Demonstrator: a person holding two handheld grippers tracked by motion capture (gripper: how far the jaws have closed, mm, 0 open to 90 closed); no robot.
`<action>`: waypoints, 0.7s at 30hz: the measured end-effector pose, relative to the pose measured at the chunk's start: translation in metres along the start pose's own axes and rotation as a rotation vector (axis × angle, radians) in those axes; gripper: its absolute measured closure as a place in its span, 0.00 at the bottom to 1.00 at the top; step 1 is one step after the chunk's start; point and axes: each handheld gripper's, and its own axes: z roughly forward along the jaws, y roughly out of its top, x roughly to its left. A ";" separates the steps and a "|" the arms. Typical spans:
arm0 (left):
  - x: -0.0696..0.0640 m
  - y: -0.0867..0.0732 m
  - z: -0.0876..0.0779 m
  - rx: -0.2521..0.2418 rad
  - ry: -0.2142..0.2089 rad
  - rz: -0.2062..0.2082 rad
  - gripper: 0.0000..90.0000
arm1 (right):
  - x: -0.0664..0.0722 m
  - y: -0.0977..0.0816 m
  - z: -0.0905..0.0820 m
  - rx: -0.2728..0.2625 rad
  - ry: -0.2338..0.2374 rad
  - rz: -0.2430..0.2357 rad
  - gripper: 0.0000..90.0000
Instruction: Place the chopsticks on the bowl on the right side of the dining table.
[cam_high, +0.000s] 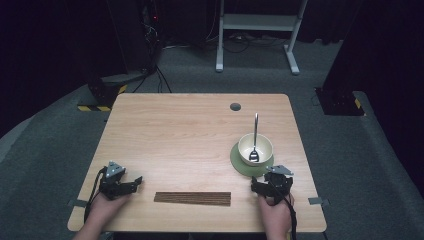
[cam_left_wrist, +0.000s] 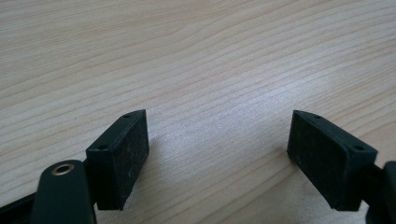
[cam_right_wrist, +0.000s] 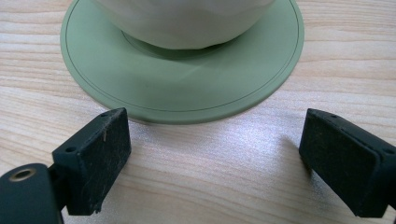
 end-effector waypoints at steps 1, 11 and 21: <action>0.000 0.000 0.000 0.000 0.001 -0.001 0.23 | 0.000 0.000 0.000 0.000 0.000 0.000 0.10; -0.001 -0.001 -0.001 0.001 0.009 -0.010 0.22 | 0.000 0.000 0.000 0.000 -0.004 0.009 0.10; -0.002 0.001 0.001 0.014 0.006 -0.006 0.16 | -0.002 -0.002 -0.011 -0.074 0.051 -0.046 0.14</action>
